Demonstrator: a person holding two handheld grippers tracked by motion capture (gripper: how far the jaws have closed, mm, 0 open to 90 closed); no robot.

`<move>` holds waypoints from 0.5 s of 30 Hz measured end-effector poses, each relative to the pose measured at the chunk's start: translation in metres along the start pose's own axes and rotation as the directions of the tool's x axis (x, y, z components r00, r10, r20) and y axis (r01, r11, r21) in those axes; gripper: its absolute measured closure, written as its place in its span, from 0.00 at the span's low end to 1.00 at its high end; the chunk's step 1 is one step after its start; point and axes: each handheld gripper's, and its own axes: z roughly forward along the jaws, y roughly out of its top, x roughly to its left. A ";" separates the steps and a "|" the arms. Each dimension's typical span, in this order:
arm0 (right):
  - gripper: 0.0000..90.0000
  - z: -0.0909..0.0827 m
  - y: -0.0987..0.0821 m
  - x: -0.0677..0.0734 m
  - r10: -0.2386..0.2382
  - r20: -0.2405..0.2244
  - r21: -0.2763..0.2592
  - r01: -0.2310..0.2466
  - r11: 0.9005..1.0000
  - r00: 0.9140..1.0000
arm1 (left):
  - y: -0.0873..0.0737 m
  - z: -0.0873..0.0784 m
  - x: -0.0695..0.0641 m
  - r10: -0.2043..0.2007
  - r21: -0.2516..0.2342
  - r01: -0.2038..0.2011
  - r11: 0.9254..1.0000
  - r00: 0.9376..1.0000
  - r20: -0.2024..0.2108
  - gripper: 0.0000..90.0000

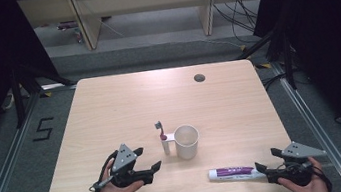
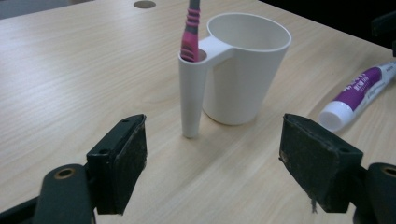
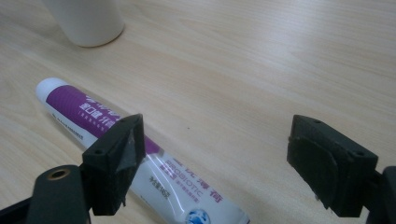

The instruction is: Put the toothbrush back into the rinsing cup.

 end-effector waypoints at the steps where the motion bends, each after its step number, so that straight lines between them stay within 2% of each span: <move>1: 0.22 0.000 0.000 0.000 0.000 0.000 0.000 0.000 1.000 1.000 | -0.001 -0.001 -0.001 0.004 0.004 -0.004 1.000 1.000 0.004 0.25; 8: 0.22 0.000 0.000 0.003 0.003 -0.011 -0.018 -0.003 1.000 1.000 | -0.015 -0.004 -0.005 0.002 0.027 -0.002 1.000 1.000 0.010 0.24; 15: 0.22 -0.001 -0.002 0.001 0.004 -0.016 -0.021 -0.004 1.000 1.000 | -0.029 -0.006 -0.004 -0.005 0.069 0.006 0.998 1.000 -0.012 0.24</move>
